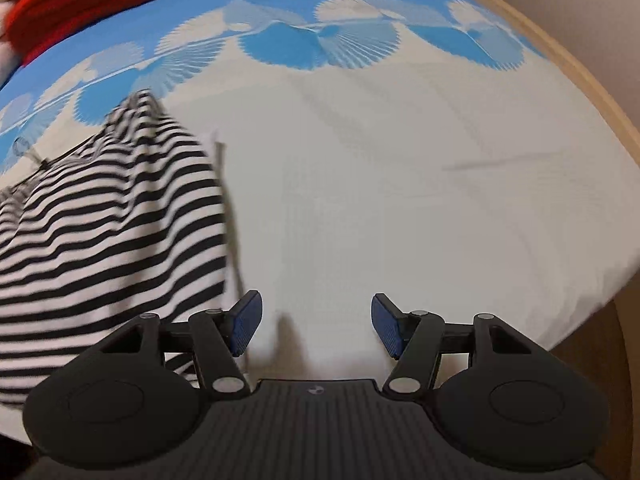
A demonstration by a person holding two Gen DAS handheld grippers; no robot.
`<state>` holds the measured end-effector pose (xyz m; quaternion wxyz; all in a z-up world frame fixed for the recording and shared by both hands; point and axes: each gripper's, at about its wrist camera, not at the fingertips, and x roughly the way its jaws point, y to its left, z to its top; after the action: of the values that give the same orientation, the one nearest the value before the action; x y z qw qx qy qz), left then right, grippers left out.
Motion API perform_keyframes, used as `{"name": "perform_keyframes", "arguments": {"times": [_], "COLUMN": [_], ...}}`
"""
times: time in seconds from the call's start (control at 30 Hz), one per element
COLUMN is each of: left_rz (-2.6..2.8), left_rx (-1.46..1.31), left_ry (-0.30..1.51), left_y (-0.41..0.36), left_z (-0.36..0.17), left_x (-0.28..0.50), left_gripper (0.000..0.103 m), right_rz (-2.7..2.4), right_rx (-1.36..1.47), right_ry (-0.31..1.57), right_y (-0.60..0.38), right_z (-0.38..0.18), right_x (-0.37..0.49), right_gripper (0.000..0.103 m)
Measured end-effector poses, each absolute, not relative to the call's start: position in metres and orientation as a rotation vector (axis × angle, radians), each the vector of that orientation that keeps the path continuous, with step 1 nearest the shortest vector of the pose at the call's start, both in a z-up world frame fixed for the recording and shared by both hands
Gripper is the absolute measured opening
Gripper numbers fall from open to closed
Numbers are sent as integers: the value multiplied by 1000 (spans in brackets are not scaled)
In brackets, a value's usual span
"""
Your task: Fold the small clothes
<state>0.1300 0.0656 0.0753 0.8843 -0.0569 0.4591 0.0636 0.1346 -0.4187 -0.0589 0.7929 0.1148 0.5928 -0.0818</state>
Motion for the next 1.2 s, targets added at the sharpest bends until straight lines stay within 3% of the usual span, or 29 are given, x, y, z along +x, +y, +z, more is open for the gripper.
{"name": "perform_keyframes", "arguments": {"times": [0.2,0.33,0.47,0.53,0.63,0.93,1.2], "left_rz": [-244,-528,-696,-670,-654,-422,-399], "left_rx": [-53,-13,12,-4,-92,35,-12], "left_ry": [812,812,998,1005,965,912,862], "left_y": [-84,-183,-238,-232,-191,-50,20], "left_z": [133,113,63,60,76,121,95], "left_x": [141,130,130,132,137,144,140], "left_gripper": [6,7,14,27,34,38,41], "right_rz": [-228,-268,-297,-299,-269,-26,90], "right_rx": [310,392,487,559,667,695,609], "right_ry": [1245,1231,1188,1166,1129,1097,1122], "right_y": [-441,-462,-487,-500,-512,-473,-426], "right_z": [-56,-57,-57,-59,-59,-47,-43], "right_x": [128,120,109,104,99,123,142], "right_gripper": [61,61,61,61,61,61,61]}}
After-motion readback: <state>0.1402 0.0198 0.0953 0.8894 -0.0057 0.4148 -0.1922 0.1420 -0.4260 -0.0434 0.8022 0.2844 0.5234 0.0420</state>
